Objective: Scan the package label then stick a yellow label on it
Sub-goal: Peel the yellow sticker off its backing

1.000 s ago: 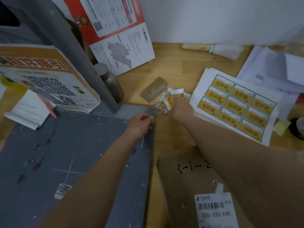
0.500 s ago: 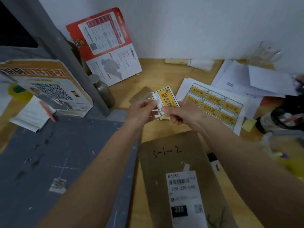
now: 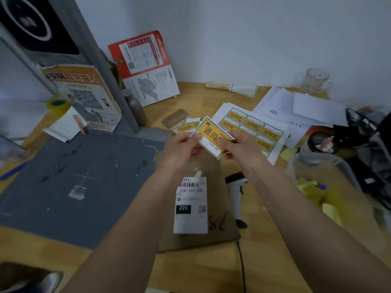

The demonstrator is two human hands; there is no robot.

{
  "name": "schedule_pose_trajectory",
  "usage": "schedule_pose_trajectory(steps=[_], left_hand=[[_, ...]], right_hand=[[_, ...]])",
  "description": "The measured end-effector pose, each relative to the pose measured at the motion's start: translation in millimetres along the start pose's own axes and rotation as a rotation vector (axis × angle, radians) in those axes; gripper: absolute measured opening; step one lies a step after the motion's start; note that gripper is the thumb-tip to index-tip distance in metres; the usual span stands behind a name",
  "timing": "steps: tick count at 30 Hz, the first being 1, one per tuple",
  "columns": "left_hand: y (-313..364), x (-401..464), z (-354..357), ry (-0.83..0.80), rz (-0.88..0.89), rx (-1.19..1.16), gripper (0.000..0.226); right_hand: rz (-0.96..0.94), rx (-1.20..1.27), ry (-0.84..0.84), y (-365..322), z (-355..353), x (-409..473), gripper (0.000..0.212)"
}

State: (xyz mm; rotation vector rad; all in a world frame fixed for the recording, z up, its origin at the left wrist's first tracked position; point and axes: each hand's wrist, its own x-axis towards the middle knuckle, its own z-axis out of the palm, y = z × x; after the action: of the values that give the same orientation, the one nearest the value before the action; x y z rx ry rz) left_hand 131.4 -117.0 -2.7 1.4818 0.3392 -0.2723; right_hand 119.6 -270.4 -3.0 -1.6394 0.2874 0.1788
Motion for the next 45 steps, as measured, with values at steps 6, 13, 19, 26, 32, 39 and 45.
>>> schedule_pose_trajectory(steps=[6,13,19,26,32,39,45], left_hand=[[-6,-45,12,0.037,0.006,-0.038,0.015],[1,-75,7,0.085,0.069,0.029,0.015],[12,-96,-20,-0.035,0.117,0.027,0.023],[37,-114,-43,-0.134,0.142,0.024,0.034],[42,-124,-45,-0.174,0.253,0.125,0.015],[38,-124,-41,-0.232,0.423,0.238,0.024],[36,-126,-42,-0.313,0.561,0.307,0.039]], right_hand=[[0.032,0.125,0.080,11,-13,-39,0.012],[-0.014,0.253,0.262,0,-16,-78,0.020],[-0.033,0.250,0.321,-15,5,-99,0.025],[-0.146,0.131,0.314,-35,26,-119,0.023],[-0.237,0.113,0.330,-49,41,-133,0.014],[-0.342,0.216,0.288,-64,62,-149,0.010],[-0.359,0.257,0.260,-67,73,-149,0.009]])
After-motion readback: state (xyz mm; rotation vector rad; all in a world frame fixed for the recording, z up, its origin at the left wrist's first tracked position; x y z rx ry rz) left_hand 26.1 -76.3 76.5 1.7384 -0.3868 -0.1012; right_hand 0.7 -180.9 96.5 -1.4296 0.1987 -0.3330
